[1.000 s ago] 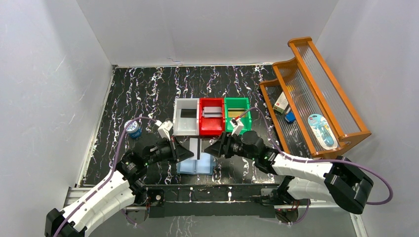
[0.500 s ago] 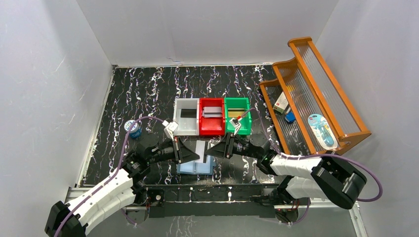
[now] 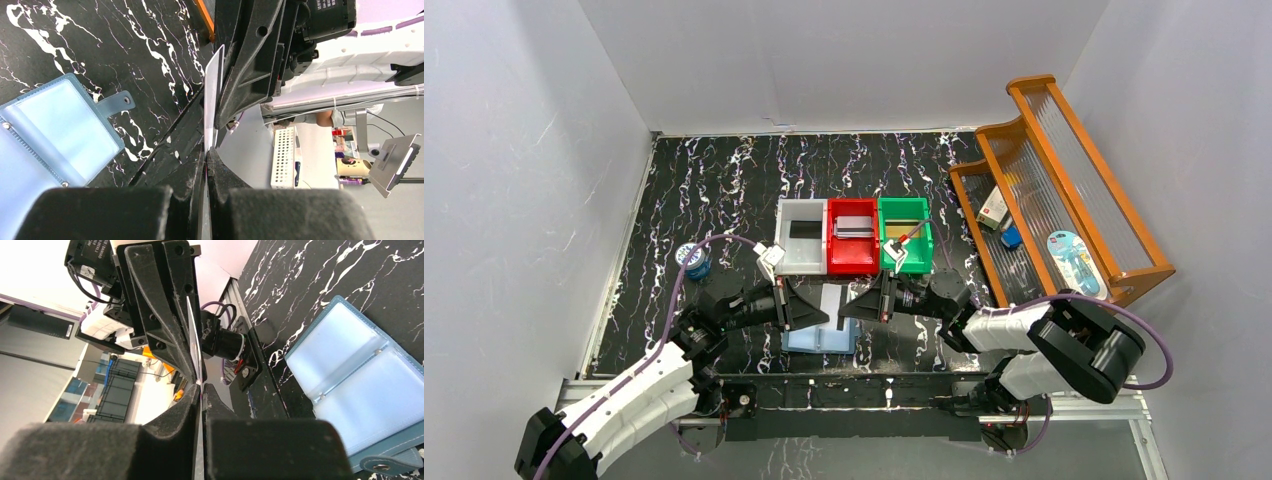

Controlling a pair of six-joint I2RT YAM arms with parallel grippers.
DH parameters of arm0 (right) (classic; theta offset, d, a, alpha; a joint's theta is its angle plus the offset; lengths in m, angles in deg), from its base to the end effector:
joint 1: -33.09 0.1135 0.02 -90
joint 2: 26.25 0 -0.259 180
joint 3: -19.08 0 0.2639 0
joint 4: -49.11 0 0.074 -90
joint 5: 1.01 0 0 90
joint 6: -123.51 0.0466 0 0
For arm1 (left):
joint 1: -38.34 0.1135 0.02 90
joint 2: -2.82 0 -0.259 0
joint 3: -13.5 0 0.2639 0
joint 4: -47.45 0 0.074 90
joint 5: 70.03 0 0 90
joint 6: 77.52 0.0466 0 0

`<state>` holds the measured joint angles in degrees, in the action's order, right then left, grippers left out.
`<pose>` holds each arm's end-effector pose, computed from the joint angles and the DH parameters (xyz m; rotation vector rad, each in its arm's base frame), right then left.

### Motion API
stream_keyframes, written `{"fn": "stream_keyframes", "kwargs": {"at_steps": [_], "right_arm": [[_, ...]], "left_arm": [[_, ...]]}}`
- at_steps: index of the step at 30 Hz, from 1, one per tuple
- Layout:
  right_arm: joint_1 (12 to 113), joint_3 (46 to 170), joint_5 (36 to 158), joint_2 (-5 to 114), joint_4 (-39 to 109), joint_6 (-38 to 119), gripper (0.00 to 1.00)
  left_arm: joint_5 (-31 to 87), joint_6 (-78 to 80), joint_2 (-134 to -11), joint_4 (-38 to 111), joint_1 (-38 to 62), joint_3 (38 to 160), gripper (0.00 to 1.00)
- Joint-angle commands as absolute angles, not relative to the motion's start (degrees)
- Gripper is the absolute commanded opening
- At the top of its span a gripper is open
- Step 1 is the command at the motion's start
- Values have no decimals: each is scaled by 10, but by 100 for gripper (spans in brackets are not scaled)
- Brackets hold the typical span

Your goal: Take the credit cards out of the card holder

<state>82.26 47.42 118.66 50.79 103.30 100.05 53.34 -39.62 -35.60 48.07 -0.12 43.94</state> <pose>0.1460 0.2043 0.1786 -0.2447 1.8418 1.9138 0.1332 -0.1385 0.2233 0.2740 1.9639 -1.6022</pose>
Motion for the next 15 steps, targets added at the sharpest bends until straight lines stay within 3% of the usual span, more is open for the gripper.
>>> {"fn": "stream_keyframes", "kwargs": {"at_steps": [1,4,7,10,15], "right_arm": [[824,480,1209,511,1130,1013,9],[825,480,1202,503,1112,1005,1],[824,478,1189,486,1080,992,0],[825,477,1164,457,1028,973,0],[824,504,1105,383,839,912,0]], "left_arm": [[537,-396,-353,487,-2,436,0],[518,-392,-342,463,-2,437,2],[499,-385,-328,440,-2,438,28],[480,-370,-317,407,-2,445,64],[356,-254,-322,194,-2,524,90]]}}
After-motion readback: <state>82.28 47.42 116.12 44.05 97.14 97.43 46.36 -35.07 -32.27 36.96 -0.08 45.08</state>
